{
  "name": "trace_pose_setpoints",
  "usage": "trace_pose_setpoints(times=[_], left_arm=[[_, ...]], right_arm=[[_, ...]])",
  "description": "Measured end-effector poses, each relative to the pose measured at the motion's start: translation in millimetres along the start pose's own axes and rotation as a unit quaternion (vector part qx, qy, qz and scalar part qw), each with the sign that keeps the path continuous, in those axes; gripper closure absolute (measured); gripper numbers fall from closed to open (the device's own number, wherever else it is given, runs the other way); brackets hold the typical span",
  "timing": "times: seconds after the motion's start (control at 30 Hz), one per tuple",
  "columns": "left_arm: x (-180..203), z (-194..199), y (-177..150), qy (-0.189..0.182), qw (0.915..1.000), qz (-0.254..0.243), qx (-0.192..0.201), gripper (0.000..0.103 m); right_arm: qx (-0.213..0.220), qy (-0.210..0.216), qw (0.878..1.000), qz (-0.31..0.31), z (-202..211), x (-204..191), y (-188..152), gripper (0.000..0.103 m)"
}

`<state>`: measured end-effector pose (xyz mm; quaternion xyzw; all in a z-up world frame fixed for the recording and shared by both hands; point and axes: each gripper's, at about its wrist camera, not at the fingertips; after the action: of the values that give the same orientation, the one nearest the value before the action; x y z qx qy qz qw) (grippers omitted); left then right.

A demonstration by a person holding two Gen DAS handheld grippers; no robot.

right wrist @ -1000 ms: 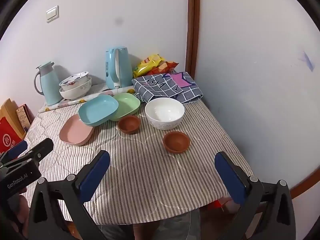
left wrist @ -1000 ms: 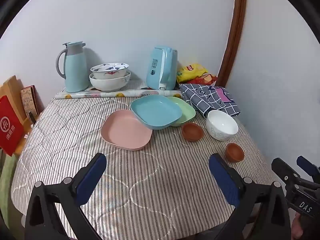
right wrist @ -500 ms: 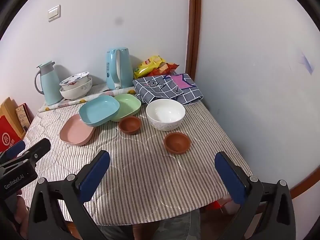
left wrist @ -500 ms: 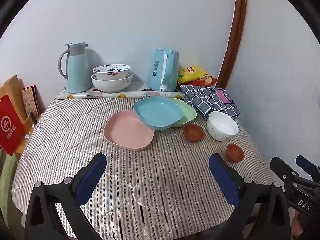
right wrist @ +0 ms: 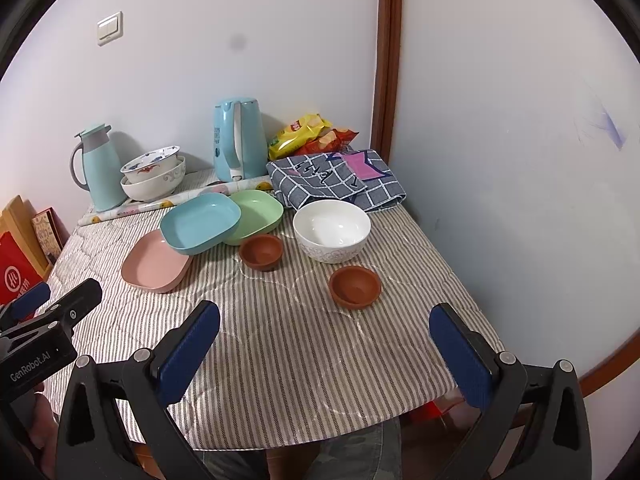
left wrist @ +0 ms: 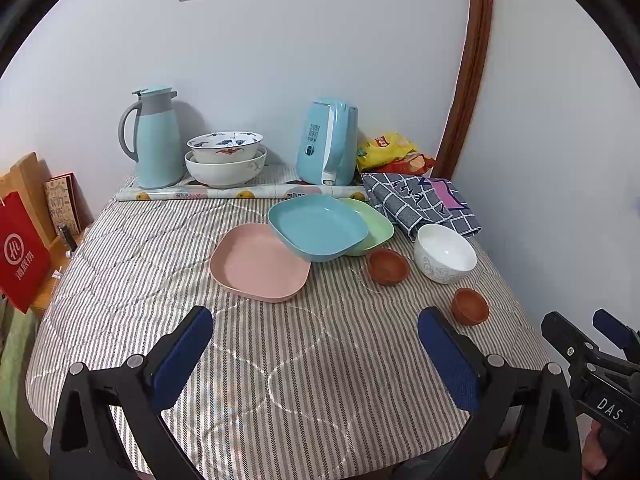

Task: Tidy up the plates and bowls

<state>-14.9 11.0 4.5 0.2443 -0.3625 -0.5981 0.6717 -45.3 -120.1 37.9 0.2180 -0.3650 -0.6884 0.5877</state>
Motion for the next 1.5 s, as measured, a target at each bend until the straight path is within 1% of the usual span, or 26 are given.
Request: trace_pose_setpoints(times=[1.5], left_arm=[[0.0,5.5,1.1,0.0,1.0,-0.004,0.007,0.0]], right_arm=[[0.009,0.0,1.0,-0.007,7.0,0.1,-1.1,0.0]])
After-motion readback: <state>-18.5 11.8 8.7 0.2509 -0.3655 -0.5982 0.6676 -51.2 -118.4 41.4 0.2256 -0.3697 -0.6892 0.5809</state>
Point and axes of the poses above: each gripper's, at about its wrist camera, not at the fingertips, and z roughly against the way its jaws point, x to its right, y to its top, and after that the axes turned 7 degrees about -y, right-handed
